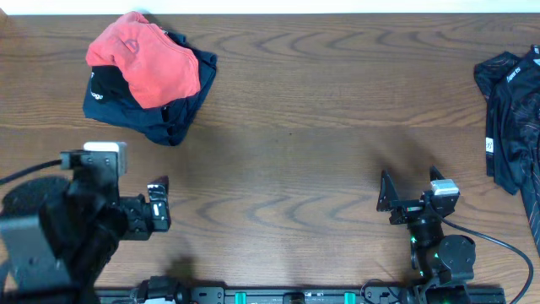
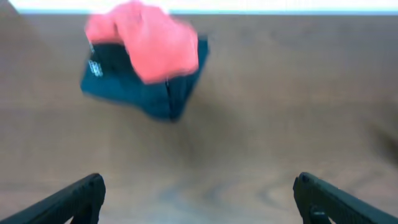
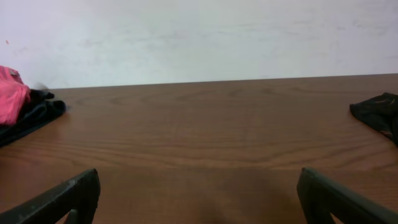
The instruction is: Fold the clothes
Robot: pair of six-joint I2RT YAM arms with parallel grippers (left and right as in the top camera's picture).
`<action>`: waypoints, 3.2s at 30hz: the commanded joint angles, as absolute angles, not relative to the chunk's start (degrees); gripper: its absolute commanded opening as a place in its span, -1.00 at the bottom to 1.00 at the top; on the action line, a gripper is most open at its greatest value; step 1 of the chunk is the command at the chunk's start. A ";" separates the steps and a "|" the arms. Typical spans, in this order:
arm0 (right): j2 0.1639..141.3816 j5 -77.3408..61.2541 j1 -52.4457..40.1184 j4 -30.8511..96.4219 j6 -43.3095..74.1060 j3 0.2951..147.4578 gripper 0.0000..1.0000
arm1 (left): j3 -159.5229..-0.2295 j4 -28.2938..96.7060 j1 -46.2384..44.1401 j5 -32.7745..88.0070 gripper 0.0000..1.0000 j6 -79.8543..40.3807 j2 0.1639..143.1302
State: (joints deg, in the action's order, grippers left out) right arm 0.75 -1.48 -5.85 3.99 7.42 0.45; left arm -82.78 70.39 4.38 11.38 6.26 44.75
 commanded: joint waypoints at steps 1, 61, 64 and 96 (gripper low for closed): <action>0.38 -1.06 -5.04 4.12 8.27 0.32 0.98 | -77.28 62.81 4.14 10.70 0.96 6.85 38.54; 0.38 -1.06 -5.04 4.12 8.27 0.32 0.99 | -0.58 3.70 -2.02 11.70 0.96 5.52 0.12; 0.38 -1.06 -5.04 4.12 8.27 0.32 0.99 | -0.58 3.70 -2.02 11.70 0.96 5.52 0.23; 0.38 -1.06 -5.04 4.12 8.27 0.32 0.99 | -0.58 3.70 -2.02 11.70 0.96 5.52 0.23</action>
State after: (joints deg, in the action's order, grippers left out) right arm 0.71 -1.45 -5.82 3.99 7.44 0.43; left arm -2.26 3.05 -1.72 11.60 6.00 0.58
